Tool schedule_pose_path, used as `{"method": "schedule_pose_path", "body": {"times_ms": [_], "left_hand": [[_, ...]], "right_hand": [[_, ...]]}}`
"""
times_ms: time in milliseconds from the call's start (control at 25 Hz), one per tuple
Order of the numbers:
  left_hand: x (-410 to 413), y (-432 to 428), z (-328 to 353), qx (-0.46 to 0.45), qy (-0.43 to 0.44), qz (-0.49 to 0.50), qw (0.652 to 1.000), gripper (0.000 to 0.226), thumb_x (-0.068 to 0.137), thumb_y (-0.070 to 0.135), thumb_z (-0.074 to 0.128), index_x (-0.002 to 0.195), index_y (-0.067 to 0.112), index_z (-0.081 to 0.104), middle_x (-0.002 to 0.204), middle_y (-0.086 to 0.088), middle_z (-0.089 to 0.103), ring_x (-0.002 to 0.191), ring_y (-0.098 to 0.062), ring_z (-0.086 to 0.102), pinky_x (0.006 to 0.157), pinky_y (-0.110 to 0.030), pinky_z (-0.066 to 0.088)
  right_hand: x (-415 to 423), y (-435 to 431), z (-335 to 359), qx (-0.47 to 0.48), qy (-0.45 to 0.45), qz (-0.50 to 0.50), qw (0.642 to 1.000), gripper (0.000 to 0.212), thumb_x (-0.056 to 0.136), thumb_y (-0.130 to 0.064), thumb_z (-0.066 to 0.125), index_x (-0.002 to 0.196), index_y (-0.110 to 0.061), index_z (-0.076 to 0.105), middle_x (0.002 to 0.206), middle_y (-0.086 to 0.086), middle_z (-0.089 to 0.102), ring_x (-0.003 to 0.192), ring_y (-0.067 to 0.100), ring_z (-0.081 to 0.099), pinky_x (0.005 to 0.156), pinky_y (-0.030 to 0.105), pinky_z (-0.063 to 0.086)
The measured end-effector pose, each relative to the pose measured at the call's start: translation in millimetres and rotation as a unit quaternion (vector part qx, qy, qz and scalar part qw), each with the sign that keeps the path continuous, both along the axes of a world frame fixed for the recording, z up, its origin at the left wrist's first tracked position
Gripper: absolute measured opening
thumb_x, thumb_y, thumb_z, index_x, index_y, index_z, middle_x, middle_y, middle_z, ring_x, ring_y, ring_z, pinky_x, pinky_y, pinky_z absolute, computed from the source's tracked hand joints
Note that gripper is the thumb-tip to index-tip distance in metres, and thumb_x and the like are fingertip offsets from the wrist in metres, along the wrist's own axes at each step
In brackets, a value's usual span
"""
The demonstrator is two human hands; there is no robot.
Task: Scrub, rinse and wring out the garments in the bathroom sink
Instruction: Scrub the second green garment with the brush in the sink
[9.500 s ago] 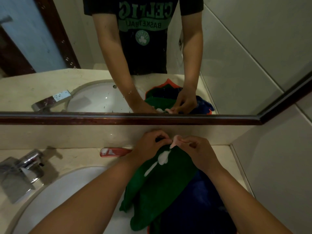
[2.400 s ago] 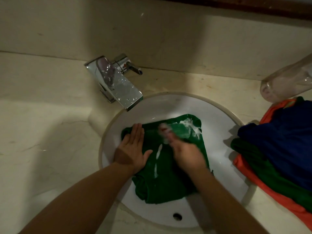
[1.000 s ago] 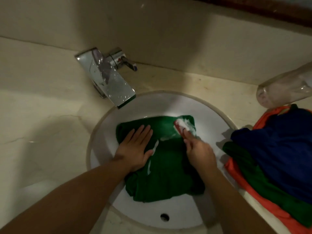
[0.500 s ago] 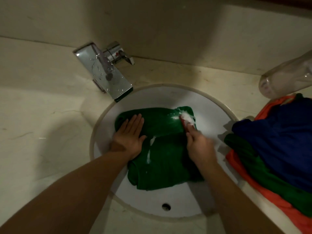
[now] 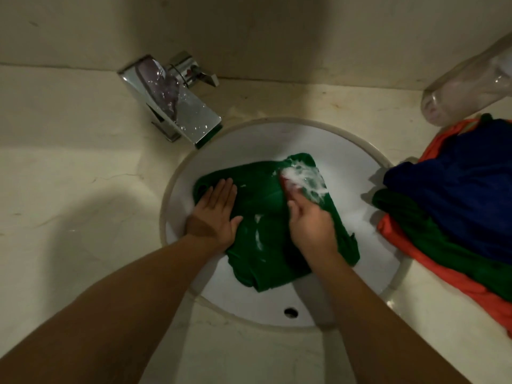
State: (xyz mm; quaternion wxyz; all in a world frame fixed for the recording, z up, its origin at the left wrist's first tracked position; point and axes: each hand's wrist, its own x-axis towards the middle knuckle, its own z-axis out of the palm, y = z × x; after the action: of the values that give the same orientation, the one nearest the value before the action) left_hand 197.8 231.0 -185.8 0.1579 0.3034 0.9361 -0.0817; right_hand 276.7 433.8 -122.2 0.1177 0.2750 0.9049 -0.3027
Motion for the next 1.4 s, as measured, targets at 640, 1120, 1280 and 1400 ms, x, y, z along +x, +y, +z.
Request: {"method": "schedule_pose_path", "body": {"times_ms": [640,1120,1280,1400], "left_hand": [[4.5,6.7,-1.7,-0.024,0.0,0.024,0.999,0.072,0.105,0.049,0.008,0.158,0.006,-0.013,0.167,-0.014,-0.016,0.155,-0.028,-0.016,0.125,-0.043,-0.007],[7.7,13.5,5.3,-0.022,-0.006,0.045,0.999,0.073,0.105,0.05,0.011,0.157,0.006,-0.015,0.166,-0.012,-0.021,0.154,-0.026,-0.019,0.123,-0.042,-0.01],[11.4,16.1,5.4,-0.033,-0.014,0.039,0.999,0.073,0.105,0.05,0.009,0.156,0.006,-0.017,0.166,-0.012,-0.022,0.154,-0.026,-0.019,0.123,-0.042,-0.011],[6.1,13.0,3.9,-0.015,-0.018,0.038,0.999,0.074,0.105,0.05,0.012,0.158,0.006,-0.013,0.167,-0.012,-0.018,0.155,-0.026,-0.016,0.121,-0.04,-0.014]], "right_hand": [[-24.0,31.0,-10.0,0.077,-0.079,0.161,0.981,0.047,0.109,-0.036,0.038,0.153,-0.049,0.032,0.098,0.016,0.069,0.083,0.034,0.068,0.076,0.043,0.059],[-5.8,68.7,4.7,0.095,-0.142,0.067,0.983,0.043,0.109,-0.037,0.037,0.151,-0.043,0.042,0.111,0.016,0.068,0.092,0.035,0.066,0.083,0.044,0.056],[-4.4,33.6,21.7,0.052,-0.066,0.05,0.995,0.048,0.109,-0.033,0.039,0.155,-0.045,0.034,0.09,0.008,0.065,0.075,0.029,0.063,0.076,0.042,0.059],[18.1,-17.1,16.9,0.021,-0.097,0.237,0.966,0.057,0.108,-0.034,0.037,0.154,-0.06,0.014,0.083,0.009,0.064,0.07,0.029,0.065,0.066,0.042,0.059]]}}
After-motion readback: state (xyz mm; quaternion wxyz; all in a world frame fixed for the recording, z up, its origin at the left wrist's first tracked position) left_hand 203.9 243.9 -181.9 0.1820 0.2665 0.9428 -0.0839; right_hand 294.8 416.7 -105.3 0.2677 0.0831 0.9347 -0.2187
